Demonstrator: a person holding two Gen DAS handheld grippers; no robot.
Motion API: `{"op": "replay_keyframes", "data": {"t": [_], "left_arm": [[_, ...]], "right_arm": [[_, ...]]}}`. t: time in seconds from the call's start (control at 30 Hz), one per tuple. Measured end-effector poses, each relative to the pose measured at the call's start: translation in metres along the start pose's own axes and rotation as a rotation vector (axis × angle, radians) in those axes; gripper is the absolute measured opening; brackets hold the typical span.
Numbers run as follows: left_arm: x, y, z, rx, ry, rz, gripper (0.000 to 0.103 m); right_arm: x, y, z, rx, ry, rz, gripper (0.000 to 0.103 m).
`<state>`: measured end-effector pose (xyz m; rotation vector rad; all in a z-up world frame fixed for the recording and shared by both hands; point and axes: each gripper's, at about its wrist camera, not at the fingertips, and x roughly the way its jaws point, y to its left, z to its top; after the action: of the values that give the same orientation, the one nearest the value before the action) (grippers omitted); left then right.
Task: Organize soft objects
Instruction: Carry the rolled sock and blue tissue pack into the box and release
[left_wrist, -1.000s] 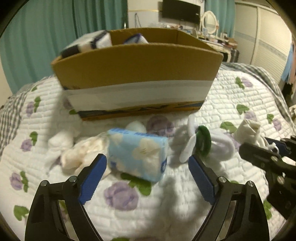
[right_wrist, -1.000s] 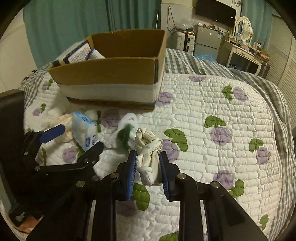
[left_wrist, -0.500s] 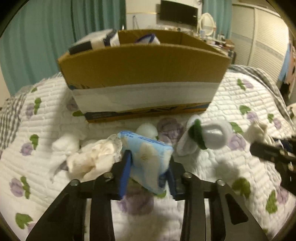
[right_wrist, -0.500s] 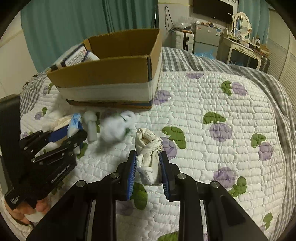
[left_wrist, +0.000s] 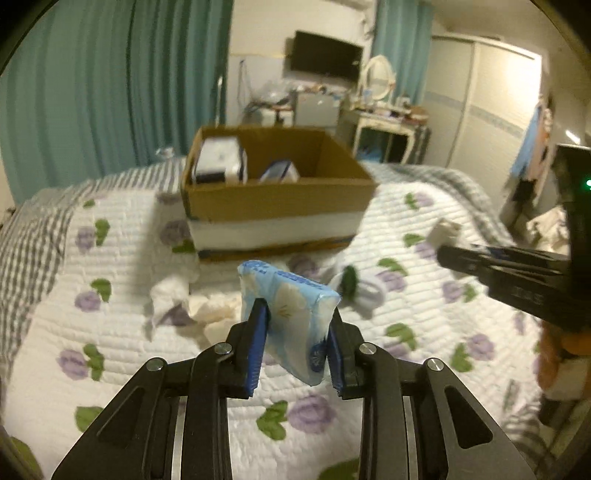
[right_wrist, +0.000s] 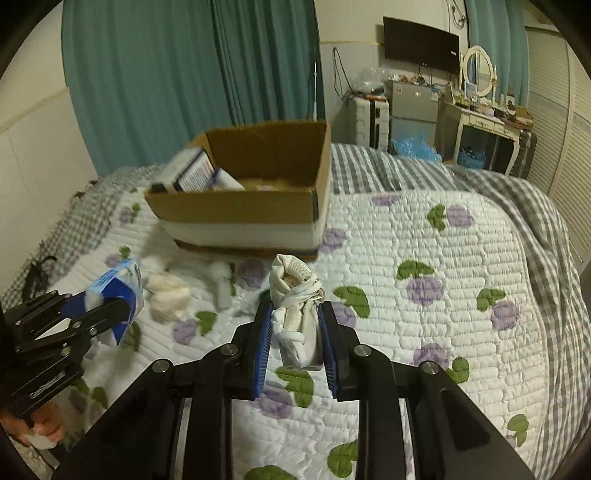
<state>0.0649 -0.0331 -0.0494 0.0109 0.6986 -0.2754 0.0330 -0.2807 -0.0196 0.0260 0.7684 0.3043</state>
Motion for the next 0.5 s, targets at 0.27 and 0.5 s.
{"op": "replay_keyframes", "data": {"t": [0.27,0.5], "left_arm": [[-0.042,-0.001,0.036,0.099,-0.076,-0.018,0.029],[-0.047,0.014,0.093,0.130,-0.174,-0.011,0.029]], "right_arm": [[-0.042,0.026,0.036,-0.055,-0.109,0.039,0.025],[-0.055,0.047,0.100,-0.134,-0.189,0.034,0.025]]}}
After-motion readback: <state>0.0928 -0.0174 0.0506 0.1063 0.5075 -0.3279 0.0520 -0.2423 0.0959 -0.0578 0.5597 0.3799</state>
